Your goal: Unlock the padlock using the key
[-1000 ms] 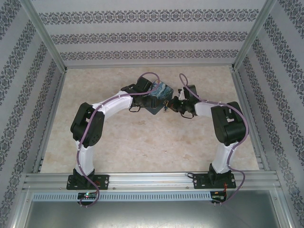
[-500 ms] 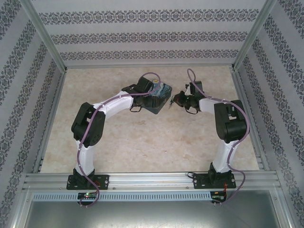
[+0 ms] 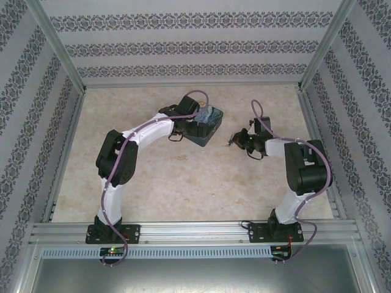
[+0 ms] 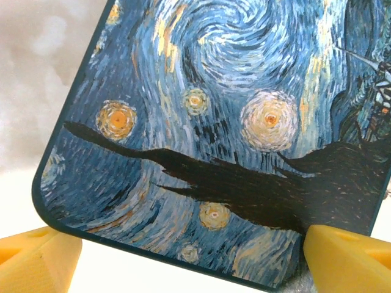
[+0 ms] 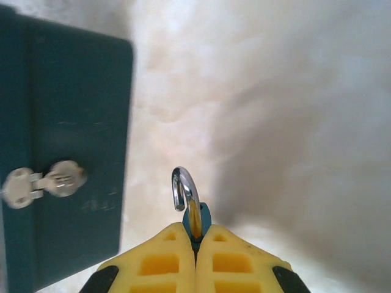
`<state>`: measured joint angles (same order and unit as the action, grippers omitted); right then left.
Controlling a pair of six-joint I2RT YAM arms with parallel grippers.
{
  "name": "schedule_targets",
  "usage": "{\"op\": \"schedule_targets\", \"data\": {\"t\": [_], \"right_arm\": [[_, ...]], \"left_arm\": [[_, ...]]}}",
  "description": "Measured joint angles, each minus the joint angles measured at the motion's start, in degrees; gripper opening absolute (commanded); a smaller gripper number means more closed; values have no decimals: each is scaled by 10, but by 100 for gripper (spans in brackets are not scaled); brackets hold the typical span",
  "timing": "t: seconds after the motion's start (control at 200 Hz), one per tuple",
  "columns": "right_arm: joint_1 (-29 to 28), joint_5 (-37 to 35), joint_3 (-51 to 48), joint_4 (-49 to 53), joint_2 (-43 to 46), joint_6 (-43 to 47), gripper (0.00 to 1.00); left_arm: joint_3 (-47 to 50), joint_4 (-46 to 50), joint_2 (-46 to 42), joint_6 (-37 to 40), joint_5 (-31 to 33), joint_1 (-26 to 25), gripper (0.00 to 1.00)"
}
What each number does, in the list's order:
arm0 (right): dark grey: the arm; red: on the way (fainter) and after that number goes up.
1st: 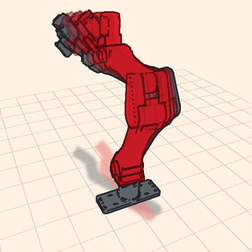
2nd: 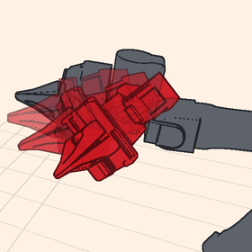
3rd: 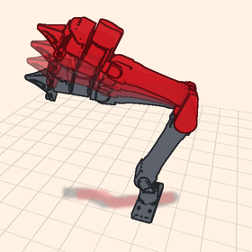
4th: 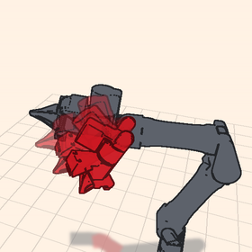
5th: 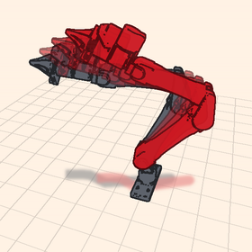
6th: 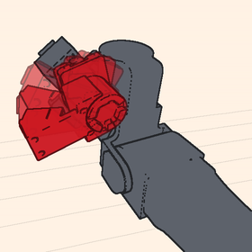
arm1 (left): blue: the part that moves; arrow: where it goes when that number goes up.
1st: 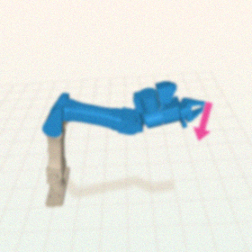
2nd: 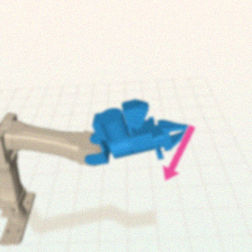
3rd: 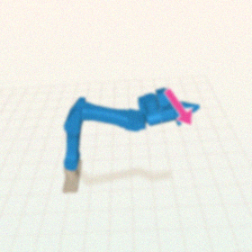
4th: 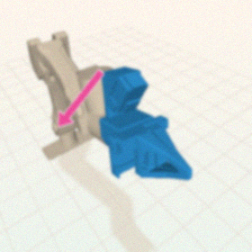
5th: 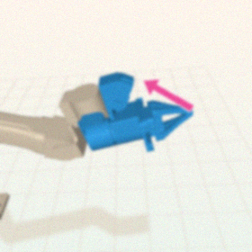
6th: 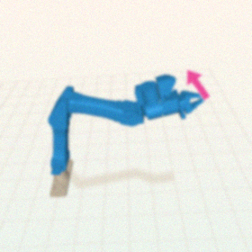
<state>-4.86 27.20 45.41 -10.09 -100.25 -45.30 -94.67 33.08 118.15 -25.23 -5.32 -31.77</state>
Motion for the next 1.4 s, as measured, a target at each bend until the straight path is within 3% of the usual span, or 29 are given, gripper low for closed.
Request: {"op": "schedule_targets", "data": {"t": [0.175, 0.21, 0.44, 0.6, 0.635, 0.694, 0.859, 0.989, 1.229, 1.404], "right_arm": [[31, -12, -44, -5, 32, -13, 0], [37, -12, -53, -7, 39, -15, 4], [78, -41, -103, 21, 102, -28, 52], [98, -55, -104, 62, 170, -27, 75], [100, -57, -103, 70, 186, -26, 87], [103, -66, -94, 93, 212, -19, 98], [103, -114, -33, 154, 261, 10, 98], [103, -193, 20, 176, 280, 47, 98], [89, -389, -42, 96, 292, 118, 98], [59, -450, -58, 45, 292, 224, 98]], "left_arm": [[0, 11, -4, -1, -44, 0, 100], [2, 11, -8, -3, -53, 1, 100], [25, 8, -93, -14, -82, 15, 100], [50, 2, -176, -18, -79, 37, 100], [60, -1, -194, -17, -74, 42, 100], [80, -9, -222, -17, -61, 49, 100], [179, -54, -307, -14, -4, 83, 100], [283, -120, -370, 12, 68, 120, 100], [462, -297, -445, 122, 172, 152, 99], [522, -387, -452, 157, 196, 218, 100]]}}
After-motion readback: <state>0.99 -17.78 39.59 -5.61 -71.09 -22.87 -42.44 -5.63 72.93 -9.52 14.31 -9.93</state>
